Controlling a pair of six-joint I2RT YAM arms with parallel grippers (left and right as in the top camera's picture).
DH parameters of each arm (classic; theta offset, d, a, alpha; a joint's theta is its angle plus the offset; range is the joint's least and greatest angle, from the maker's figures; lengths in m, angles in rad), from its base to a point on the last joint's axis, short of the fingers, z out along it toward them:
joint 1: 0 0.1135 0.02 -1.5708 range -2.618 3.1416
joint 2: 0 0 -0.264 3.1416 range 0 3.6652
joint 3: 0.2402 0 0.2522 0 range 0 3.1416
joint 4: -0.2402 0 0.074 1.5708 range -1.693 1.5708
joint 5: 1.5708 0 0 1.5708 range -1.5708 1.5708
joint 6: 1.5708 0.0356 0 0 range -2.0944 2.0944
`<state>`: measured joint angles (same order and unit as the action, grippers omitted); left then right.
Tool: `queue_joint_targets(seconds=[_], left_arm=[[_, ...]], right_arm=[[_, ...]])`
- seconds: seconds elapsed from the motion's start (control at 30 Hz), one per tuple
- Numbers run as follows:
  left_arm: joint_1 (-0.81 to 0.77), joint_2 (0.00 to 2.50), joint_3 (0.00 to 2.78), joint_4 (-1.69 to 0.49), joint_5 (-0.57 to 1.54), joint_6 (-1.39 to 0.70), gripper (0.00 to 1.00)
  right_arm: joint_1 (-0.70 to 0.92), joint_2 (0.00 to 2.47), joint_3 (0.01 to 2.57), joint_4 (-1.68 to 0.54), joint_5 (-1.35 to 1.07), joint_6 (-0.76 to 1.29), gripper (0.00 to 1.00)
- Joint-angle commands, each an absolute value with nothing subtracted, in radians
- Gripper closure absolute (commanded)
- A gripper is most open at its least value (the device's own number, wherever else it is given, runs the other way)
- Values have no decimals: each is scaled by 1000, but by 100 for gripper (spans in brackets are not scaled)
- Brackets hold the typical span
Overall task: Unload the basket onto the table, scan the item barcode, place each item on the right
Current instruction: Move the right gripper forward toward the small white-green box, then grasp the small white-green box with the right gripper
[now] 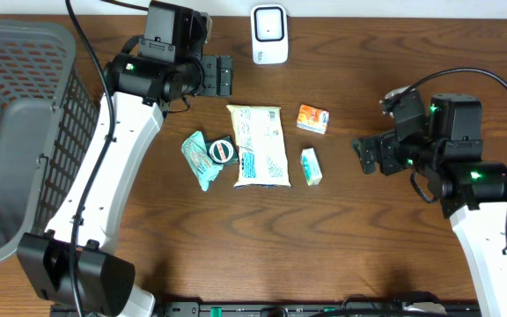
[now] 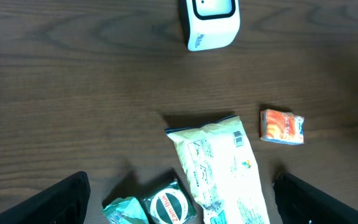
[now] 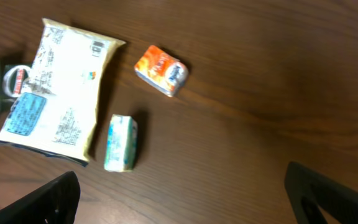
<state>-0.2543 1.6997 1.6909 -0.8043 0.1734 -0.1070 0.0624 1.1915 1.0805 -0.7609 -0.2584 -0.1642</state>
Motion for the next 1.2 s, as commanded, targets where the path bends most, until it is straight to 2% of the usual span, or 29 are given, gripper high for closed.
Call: queue_joint_targets(seconds=[0.0, 0.2, 0.43, 0.6, 0.8, 1.17], left_arm=[[-251, 1691, 1700, -806, 160, -105, 7], [-251, 1691, 1700, -810, 160, -105, 7], [-250, 1691, 1700, -829, 141, -105, 7], [-244, 1691, 1700, -841, 70, -105, 6], [-205, 1691, 1700, -861, 70, -130, 6], [-147, 1691, 1700, -912, 70, -143, 6]], right_arm=[[69, 1196, 1103, -759, -361, -134, 1], [69, 1199, 1103, -736, -389, -127, 1], [70, 1265, 1136, -736, -312, -16, 10], [94, 1388, 1279, -816, -298, 8, 14], [184, 1563, 1441, -892, -237, 68, 25], [339, 1741, 1451, -982, -183, 249, 52]])
